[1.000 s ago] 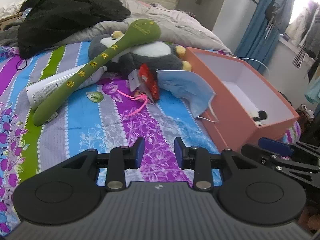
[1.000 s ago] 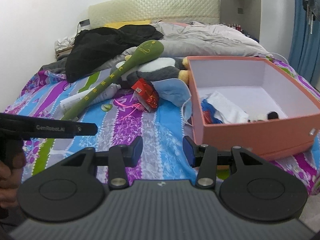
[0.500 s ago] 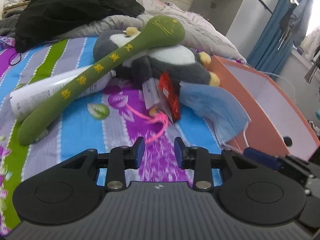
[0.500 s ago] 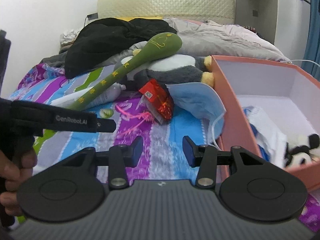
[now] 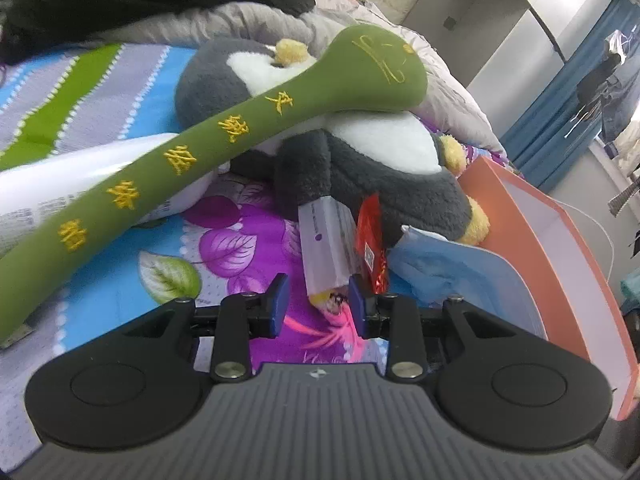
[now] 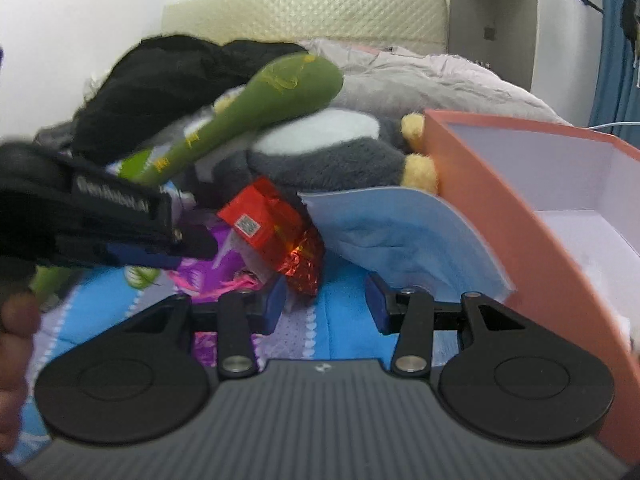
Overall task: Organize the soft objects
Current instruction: 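Close the right gripper on the small red wrapped candy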
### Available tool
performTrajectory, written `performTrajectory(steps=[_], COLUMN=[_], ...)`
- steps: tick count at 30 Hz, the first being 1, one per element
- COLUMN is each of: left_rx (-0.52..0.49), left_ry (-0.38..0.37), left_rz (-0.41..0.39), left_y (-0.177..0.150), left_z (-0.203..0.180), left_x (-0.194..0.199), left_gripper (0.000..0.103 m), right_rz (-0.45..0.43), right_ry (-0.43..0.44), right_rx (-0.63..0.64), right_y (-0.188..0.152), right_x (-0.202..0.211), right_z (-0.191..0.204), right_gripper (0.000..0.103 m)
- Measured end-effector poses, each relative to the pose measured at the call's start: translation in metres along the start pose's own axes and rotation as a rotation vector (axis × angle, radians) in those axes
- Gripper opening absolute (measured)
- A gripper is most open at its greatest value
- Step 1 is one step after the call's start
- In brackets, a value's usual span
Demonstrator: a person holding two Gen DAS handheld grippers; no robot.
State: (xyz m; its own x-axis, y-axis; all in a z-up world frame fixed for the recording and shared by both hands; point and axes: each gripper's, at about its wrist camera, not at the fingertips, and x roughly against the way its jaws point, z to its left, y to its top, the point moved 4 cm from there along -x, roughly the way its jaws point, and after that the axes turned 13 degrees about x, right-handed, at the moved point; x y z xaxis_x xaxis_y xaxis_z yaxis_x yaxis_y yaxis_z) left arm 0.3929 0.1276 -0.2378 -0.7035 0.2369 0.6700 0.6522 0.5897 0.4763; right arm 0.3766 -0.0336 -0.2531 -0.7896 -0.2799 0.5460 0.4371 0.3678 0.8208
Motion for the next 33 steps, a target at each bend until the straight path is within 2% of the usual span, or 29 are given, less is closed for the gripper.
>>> performTrajectory(steps=[12,15,16,18,21,23,31,32,33], left_rx=[-0.011,-0.005,0.002,0.025,0.068,0.083,0.071,0.076,0.081], left_ry=[-0.024,-0.04,-0.048,-0.066,-0.096,-0.11,-0.125,-0.13,-0.14], left_rz=[0.053,0.05,0.049,0.046,0.048,0.047,0.044,0.045,0.047], left_y=[0.006,0.007,0.008,0.011,0.015,0.016,0.016,0.016,0.015], left_z=[-0.003,-0.004,-0.003,-0.001,0.001,-0.001,-0.016,-0.017,-0.017], left_x=[-0.03,-0.03,-0.028,-0.026,-0.025,-0.025,-0.034,-0.034,-0.034], left_gripper=[0.037,0.037,0.037,0.037,0.038,0.042,0.043,0.042,0.035], right_rz=[0.037,0.011,0.004,0.0,-0.011,-0.016,-0.006,-0.005,-0.004], right_ry=[0.038,0.052,0.056,0.059,0.066,0.063,0.088,0.091,0.094], right_rx=[0.076,0.065,0.063,0.057,0.033,0.013,-0.052,-0.056,-0.059], right_y=[0.001,0.005,0.005,0.006,0.005,0.006,0.005,0.005,0.005], right_x=[-0.042,-0.039,-0.038,-0.036,-0.029,-0.025,-0.022,-0.021,-0.02], right_z=[0.006,0.007,0.007,0.006,0.004,0.002,-0.005,-0.006,-0.005], right_gripper=[0.047,0.044,0.038,0.033,0.03,0.029,0.026,0.025,0.025])
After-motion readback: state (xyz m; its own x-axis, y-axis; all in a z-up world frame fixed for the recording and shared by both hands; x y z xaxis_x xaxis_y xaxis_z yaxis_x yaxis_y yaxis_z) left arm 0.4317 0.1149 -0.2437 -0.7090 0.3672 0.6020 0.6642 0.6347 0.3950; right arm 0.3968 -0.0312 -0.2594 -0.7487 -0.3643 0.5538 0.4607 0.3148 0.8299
